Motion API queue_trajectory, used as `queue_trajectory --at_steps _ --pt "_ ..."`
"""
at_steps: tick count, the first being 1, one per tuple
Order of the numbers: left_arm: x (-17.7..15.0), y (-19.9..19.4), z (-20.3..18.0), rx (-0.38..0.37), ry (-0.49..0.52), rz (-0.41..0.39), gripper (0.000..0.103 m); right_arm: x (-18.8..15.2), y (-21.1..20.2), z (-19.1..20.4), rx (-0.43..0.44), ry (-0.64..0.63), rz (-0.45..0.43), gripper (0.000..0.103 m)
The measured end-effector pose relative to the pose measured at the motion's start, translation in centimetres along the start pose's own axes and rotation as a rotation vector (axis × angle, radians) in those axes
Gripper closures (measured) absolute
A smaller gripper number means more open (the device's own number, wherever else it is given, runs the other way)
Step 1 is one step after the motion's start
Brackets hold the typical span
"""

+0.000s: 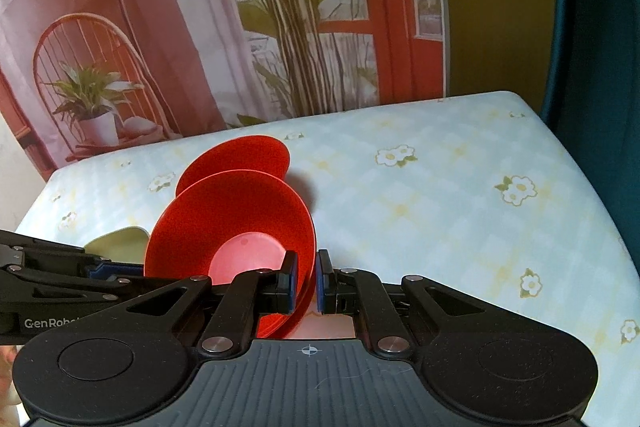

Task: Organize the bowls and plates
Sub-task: 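Lower the held red bowl into the other red bowl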

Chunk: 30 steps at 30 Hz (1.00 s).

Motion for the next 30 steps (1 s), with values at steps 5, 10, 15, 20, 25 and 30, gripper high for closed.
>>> queue_trajectory --at_steps 5,10,15,20,25,30 --pt "0.1 0.0 -0.1 0.009 0.012 0.004 0.083 -0.1 0.1 -0.1 -0.001 -0.004 0.003 0.094" --pt "0.0 -0.1 -0.2 0.010 0.019 0.004 0.083 -0.2 0.3 0.0 -0.007 -0.008 0.008 0.094" --pt "0.0 -0.1 -0.2 0.011 0.022 0.005 0.083 -0.5 0.7 0.1 -0.010 -0.014 0.020 0.094" --pt "0.1 -0.1 -0.2 0.018 0.024 0.004 0.083 -0.9 0.9 0.1 -0.010 -0.015 0.029 0.094" --pt "0.1 -0.4 0.1 0.026 0.026 0.002 0.083 -1.1 1.2 0.3 -0.012 -0.026 0.038 0.094" --pt "0.2 -0.9 0.8 0.031 0.006 -0.013 0.083 -1.2 1.4 0.4 -0.019 -0.037 0.045 0.093"
Point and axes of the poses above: each gripper's, at about its wrist camera, not at the fingertips, and y roughly the way its jaws point, z to its left, x to its top, the point moved 3 cm from there along y, roughly the way its jaws point, and after that the axes turned 14 degrees about -x, right-handed, at the moved point
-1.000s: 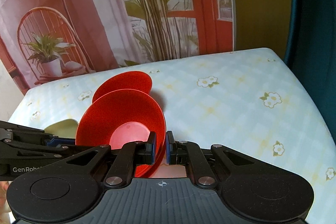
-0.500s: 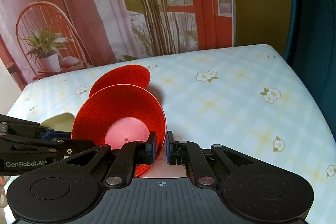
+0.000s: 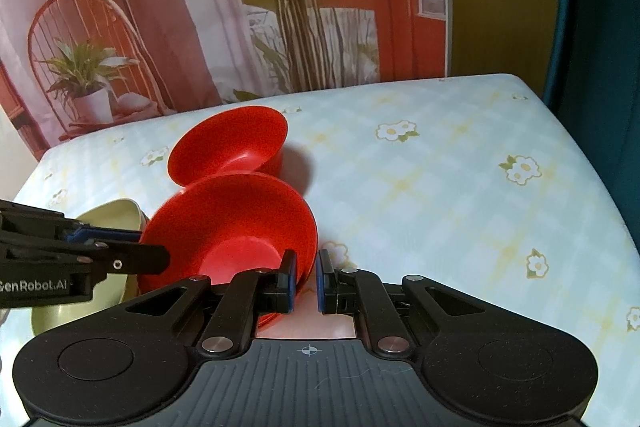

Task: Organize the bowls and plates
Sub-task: 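Lower the held red bowl into the other red bowl, then open the left tool, move to the third red bowl, grasp its rim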

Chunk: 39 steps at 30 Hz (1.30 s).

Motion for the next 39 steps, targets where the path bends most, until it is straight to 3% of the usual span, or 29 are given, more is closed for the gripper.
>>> queue_trajectory --at_steps 9,24,31,33,39 --pt "1.0 -1.7 0.8 -0.012 -0.017 -0.062 0.076 0.8 -1.0 0.4 -0.015 -0.012 -0.022 0.086" --pt "6.4 -6.0 2.8 0.081 0.016 -0.224 0.069 7.9 -3.0 0.4 0.003 -0.005 -0.164 0.084" --pt "8.5 -6.4 3.9 0.120 0.028 -0.252 0.069 10.4 -1.9 1.1 0.020 0.024 -0.195 0.083" --pt "8.7 -6.3 4.5 0.125 0.018 -0.256 0.069 10.8 -1.3 1.3 0.031 0.034 -0.194 0.079" --pt "8.9 -4.1 5.8 0.113 -0.017 -0.219 0.069 10.7 1.2 2.2 0.050 0.051 -0.159 0.077"
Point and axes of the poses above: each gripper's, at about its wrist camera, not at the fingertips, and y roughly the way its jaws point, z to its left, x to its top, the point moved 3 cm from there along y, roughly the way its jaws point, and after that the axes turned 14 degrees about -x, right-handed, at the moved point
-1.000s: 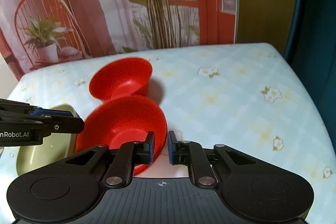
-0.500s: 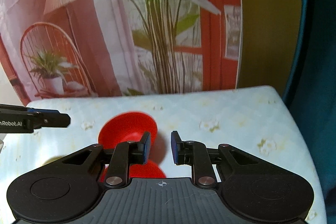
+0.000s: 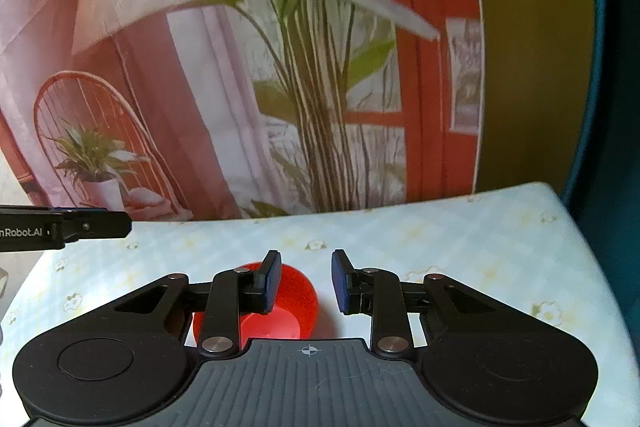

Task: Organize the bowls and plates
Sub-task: 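Open the left tool, move to the third red bowl, grasp its rim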

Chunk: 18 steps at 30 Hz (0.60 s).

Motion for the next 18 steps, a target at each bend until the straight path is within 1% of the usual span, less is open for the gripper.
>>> queue_trajectory --at_steps 8,18 --pt "-1.6 3.6 1.5 -0.017 -0.059 0.075 0.069 -1.5 3.0 0.3 0.005 0.016 0.066 0.077" --pt "-3.7 7.3 2.2 -0.041 -0.084 0.160 0.069 -3.6 5.8 0.2 -0.007 0.019 0.141 0.077"
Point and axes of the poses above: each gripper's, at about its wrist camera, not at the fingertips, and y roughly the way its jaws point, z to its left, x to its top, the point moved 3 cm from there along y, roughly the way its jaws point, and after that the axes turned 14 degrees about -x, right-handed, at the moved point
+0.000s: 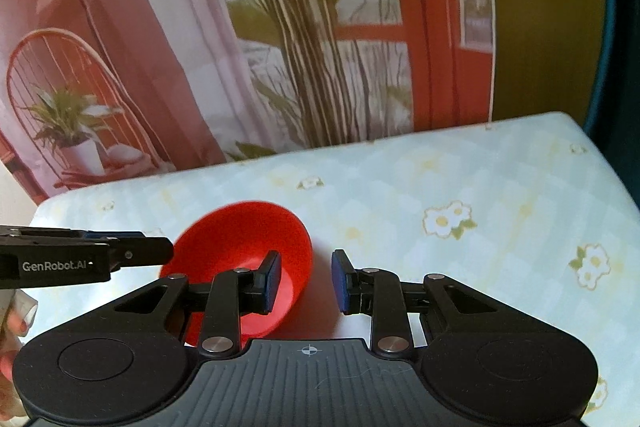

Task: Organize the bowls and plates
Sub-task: 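Open the left tool, move to the third red bowl, grasp its rim, then lift the third red bowl with the left tool toward the bowl stack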

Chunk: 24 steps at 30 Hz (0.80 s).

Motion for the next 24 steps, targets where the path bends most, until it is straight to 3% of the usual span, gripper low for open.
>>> queue_trajectory --at_steps 7,11,13,24 --pt "-0.4 1.3 0.5 -0.015 -0.016 0.033 0.069 -0.4 0.9 0.0 0.010 -0.006 0.028 0.081" --pt "-0.6 1.6 0.3 -0.040 -0.007 0.038 0.090 -0.5 1.1 0.2 0.018 -0.013 0.038 0.090" --pt "-0.8 1.6 0.1 -0.038 0.001 0.039 0.090 -0.4 1.1 0.4 0.028 -0.014 0.038 0.095" --pt "0.7 -0.7 -0.8 -0.041 0.038 -0.020 0.091 0.5 0.1 0.8 0.017 -0.019 -0.013 0.096"
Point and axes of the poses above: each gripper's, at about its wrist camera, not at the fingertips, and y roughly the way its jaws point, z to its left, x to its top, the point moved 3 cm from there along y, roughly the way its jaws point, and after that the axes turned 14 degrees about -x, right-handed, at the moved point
